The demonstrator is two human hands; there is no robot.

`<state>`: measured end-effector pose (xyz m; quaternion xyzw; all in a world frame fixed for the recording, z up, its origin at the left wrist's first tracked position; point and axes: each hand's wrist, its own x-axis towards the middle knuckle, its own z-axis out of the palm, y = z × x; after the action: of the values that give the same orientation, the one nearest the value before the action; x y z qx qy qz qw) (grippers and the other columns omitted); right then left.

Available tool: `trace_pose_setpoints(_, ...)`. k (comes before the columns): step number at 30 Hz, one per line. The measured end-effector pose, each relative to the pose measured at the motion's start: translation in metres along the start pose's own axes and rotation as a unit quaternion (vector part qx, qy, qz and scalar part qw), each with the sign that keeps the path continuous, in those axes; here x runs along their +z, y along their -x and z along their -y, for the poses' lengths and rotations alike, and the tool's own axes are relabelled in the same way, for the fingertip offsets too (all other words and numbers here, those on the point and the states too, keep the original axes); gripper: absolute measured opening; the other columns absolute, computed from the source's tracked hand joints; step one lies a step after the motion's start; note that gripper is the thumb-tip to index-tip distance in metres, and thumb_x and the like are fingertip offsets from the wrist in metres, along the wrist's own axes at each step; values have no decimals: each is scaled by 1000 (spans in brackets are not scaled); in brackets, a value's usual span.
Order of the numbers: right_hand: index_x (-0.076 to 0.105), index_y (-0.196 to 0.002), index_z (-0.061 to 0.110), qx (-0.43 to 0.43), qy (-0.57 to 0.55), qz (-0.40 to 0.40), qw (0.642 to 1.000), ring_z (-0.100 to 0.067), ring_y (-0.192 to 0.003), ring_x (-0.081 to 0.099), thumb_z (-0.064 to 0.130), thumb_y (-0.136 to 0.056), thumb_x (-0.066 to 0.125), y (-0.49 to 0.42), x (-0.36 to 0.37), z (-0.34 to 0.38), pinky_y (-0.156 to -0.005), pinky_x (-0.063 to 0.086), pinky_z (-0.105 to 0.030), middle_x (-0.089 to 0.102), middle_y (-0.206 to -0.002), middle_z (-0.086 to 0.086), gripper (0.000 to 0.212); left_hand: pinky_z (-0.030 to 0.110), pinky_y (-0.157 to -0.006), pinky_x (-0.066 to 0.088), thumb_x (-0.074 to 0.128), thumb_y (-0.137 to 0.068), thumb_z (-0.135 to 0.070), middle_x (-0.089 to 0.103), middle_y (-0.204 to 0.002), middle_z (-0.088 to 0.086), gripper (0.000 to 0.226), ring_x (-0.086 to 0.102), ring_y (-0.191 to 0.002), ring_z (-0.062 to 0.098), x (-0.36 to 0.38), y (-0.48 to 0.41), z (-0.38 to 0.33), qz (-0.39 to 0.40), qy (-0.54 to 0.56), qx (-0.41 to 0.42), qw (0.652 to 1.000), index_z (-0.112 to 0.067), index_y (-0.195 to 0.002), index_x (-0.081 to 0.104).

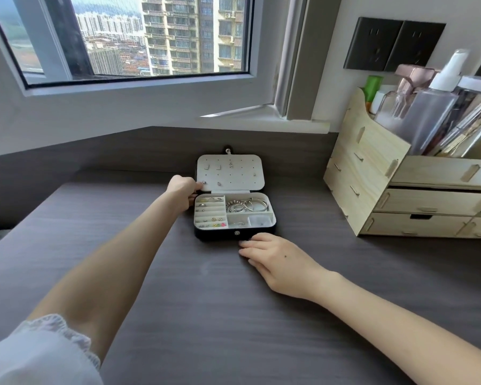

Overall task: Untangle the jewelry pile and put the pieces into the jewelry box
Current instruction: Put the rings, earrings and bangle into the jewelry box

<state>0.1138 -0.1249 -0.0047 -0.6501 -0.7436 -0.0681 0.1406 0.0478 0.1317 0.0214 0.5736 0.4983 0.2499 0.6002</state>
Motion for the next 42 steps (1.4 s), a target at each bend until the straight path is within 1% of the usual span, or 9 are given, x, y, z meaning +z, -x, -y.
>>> trace_pose_setpoints(4,73,-100,9,3,-44,20,999,-21,-101,65,22,-89,39,20,-11,2,-92,46,-23,72,-107,-4,38,19,-36,37,61,-89,-4,56,-77,8,8,50,-57,13,1,0,3,-12,-1,21,1000,1,-94,57)
trace_pose_setpoints(7,72,-102,11,-4,-55,27,998,-18,-103,65,23,-89,41,31,-16,3,-91,51,-29,71,-110,-3,36,23,-47,42,62,-89,-5,58,-78,8,6,54,-60,14,3,0,7,-14,1,31,999,-1,-89,58)
trace_pose_setpoints(11,69,-108,10,1,-43,2,999,-22,-106,63,23,-89,41,20,-19,2,-92,50,-34,68,-116,-5,37,34,-77,54,68,-85,-9,63,-84,10,14,58,-70,18,8,-2,9,-16,-13,41,999,-6,-77,57)
trace_pose_setpoints(15,69,-107,9,-21,2,-3,1000,-26,-94,64,21,-88,39,2,-13,6,-79,55,-32,70,-108,-5,38,34,-82,52,69,-85,-12,63,-79,9,18,55,-68,18,8,0,9,-15,-16,46,999,-1,-98,64)
trace_pose_setpoints(19,68,-104,2,-2,-7,-9,1000,-28,-83,59,-2,-79,53,-3,-11,5,-70,54,-35,68,-88,-8,29,36,-89,53,72,-83,-18,66,-80,8,39,56,-67,17,3,1,12,-14,-35,78,996,-4,-117,61)
trace_pose_setpoints(24,70,-93,3,11,-11,-12,1000,-28,-76,57,-4,-72,55,3,-12,5,-66,53,-34,66,-78,-7,27,33,-84,53,71,-84,-19,68,-89,10,20,59,-73,17,-2,7,17,13,-53,128,990,-4,-98,68)
trace_pose_setpoints(31,72,-93,12,59,-86,44,994,-15,-82,57,14,-86,45,24,-35,2,-77,43,-20,70,-85,1,27,15,-63,55,72,-83,-13,68,-102,15,34,64,-76,16,-13,14,20,33,-45,172,984,6,-111,63)
trace_pose_setpoints(39,75,-94,11,190,-110,-93,971,-7,-81,60,5,-87,59,4,-60,-22,-70,36,-2,73,-91,1,18,16,-60,55,71,-82,-9,67,-88,10,30,64,-72,16,-28,42,29,58,-30,176,982,8,-106,61)
trace_pose_setpoints(42,75,-92,15,228,-123,-117,959,-8,-83,63,8,-87,60,7,-65,-27,-78,45,-17,73,-91,6,17,15,-63,55,74,-80,-12,69,-98,16,35,65,-77,19,-37,51,36,49,-36,183,981,7,-107,62)
